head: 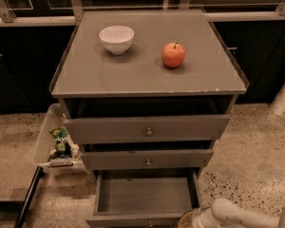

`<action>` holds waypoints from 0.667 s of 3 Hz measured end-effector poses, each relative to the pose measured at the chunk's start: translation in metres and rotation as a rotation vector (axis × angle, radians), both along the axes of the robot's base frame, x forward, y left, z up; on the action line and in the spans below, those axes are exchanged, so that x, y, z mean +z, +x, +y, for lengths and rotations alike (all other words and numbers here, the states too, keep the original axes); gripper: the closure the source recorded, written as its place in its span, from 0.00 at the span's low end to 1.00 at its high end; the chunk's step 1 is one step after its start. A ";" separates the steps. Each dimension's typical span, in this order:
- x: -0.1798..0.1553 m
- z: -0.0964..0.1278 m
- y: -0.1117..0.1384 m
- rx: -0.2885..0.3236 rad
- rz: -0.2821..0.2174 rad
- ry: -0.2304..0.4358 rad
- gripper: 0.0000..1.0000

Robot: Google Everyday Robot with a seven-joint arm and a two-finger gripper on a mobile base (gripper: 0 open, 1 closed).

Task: Close bottom drawer

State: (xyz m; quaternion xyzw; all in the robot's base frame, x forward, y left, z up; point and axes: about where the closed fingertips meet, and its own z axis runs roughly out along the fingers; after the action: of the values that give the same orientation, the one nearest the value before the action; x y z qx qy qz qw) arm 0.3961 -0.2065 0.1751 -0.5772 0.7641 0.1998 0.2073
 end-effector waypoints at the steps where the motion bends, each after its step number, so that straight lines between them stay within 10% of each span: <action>1: -0.020 0.000 0.003 -0.015 -0.016 0.016 1.00; 2: -0.022 0.000 0.004 -0.016 -0.016 0.016 0.81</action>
Offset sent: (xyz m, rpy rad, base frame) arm 0.0029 -0.0002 -0.0182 0.0147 -0.0146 -0.0133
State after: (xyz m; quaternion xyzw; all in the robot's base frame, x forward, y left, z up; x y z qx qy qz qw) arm 0.3997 -0.2067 0.1536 -0.5711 0.7653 0.1998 0.2198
